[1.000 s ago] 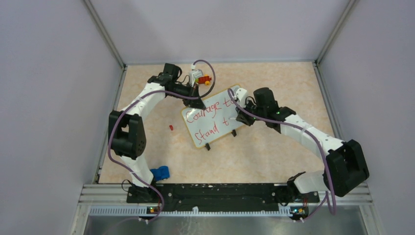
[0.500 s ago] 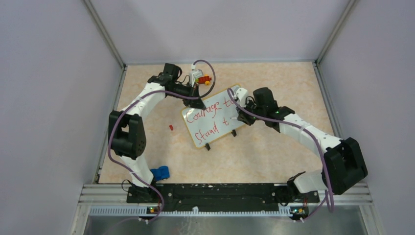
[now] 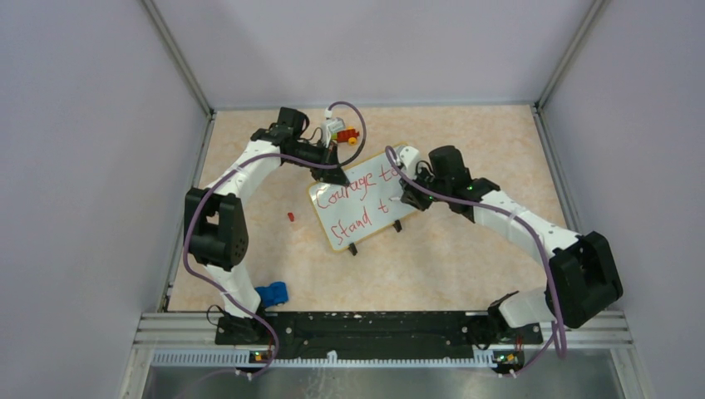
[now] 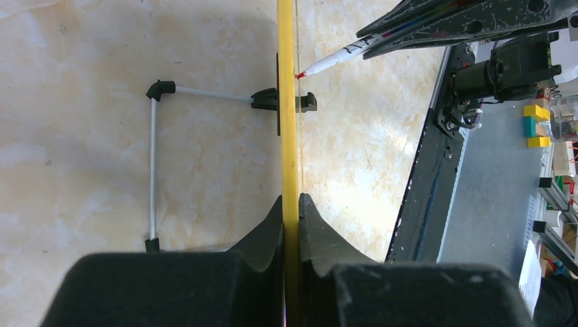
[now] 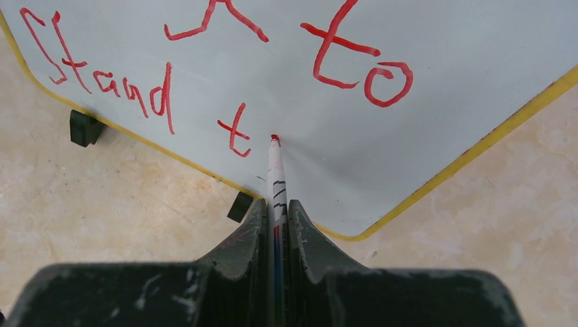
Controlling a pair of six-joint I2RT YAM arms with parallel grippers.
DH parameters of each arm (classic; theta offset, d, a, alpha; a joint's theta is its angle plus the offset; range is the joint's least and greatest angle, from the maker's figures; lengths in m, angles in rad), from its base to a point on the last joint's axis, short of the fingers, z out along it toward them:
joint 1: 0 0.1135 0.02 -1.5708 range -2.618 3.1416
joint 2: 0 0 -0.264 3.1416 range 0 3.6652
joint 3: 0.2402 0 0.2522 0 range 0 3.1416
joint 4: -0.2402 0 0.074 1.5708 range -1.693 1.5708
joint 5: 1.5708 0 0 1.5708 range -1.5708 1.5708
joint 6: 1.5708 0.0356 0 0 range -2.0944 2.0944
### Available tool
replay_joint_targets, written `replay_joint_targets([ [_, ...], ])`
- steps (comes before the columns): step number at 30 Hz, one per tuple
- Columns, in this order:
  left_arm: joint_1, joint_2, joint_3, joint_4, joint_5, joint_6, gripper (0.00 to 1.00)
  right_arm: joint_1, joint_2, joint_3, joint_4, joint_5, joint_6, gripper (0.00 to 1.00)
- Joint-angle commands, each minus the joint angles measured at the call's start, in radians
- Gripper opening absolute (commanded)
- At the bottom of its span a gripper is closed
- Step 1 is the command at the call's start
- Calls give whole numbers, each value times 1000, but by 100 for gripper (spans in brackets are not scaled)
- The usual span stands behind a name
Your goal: Write a sentence on the whiteboard
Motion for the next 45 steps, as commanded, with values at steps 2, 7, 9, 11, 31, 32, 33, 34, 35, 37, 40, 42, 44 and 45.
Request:
replay_joint_targets([
  [2, -28, 22, -18, -101, -63, 69, 0, 17, 20, 21, 40, -14, -4, 0],
  [7, -28, 21, -19, -101, -63, 69, 0, 23, 18, -5, 34, -14, -12, 0],
  [9, -27, 22, -19, -102, -63, 69, 0, 23, 16, -17, 32, -10, -16, 0],
  [11, -28, 23, -19, -101, -66, 69, 0, 23, 12, -28, 31, -9, -19, 0],
  [31, -28, 26, -13, -100, -68, 63, 0, -11, -24, 23, 51, 35, -5, 0],
  [32, -28, 25, -12, -101, -69, 63, 0, -13, -21, 29, 53, 36, -4, 0],
  [33, -27, 25, -13, -101, -71, 61, 0, -15, -20, 34, 53, 40, -4, 0],
  [34, -28, 24, -13, -101, -72, 63, 0, -15, -18, 38, 54, 41, -6, 0],
  [35, -28, 23, -13, -103, -72, 63, 0, -17, -18, 40, 56, 40, -5, 0],
  [37, -28, 24, -13, -103, -74, 65, 0, -17, -18, 43, 56, 35, -5, 0],
  [40, -28, 26, -13, -104, -71, 65, 0, -17, -12, 44, 53, 30, -5, 0],
  [42, -28, 25, -14, -103, -72, 64, 0, -17, -10, 39, 50, 27, -6, 0],
  [44, -28, 25, -14, -103, -74, 66, 0, -17, -11, 26, 49, 27, -9, 0],
  [45, -28, 25, -15, -104, -73, 65, 0, -17, -10, 16, 48, 27, -14, 0],
])
